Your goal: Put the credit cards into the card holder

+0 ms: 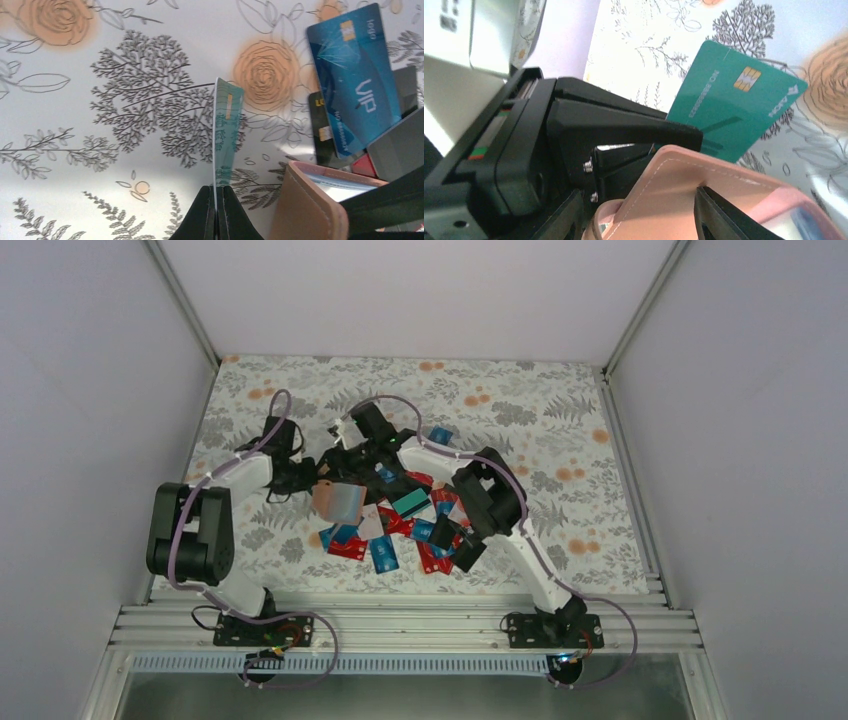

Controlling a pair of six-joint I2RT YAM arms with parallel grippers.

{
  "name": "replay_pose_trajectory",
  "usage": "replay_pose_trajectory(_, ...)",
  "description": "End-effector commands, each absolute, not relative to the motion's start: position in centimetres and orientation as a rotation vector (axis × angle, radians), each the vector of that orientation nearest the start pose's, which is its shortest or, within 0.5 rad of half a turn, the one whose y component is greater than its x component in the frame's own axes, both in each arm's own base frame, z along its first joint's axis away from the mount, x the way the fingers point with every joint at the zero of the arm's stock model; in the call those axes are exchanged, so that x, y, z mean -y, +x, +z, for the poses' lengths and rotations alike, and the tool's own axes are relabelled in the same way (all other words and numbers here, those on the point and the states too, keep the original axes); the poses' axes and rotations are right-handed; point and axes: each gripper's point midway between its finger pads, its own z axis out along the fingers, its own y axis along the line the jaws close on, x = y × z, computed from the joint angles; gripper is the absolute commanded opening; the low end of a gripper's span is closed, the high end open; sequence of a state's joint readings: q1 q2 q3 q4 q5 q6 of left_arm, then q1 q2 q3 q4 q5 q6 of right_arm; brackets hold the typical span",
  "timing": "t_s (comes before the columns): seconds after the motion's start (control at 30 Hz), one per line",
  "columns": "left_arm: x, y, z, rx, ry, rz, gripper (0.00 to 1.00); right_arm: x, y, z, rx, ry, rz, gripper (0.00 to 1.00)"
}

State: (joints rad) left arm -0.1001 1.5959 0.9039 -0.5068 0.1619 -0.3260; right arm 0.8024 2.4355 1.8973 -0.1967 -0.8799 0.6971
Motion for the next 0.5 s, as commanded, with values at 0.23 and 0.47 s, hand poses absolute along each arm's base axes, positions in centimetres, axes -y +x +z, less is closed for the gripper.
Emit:
replay_pose_trajectory(0.23, 3.1, 31.7, 6.7, -2.775, -0.436, -0.142, 0.02, -55.3, 31.5, 5.8, -2.528, -0.715, 1.739, 0.58)
replay_pose_trajectory(0.47, 1.3, 31.9, 12.3, -2.656, -0.480, -0.051, 0.02, -55.0, 31.3, 2.8, -2.594, -0.693, 1.696, 0.58)
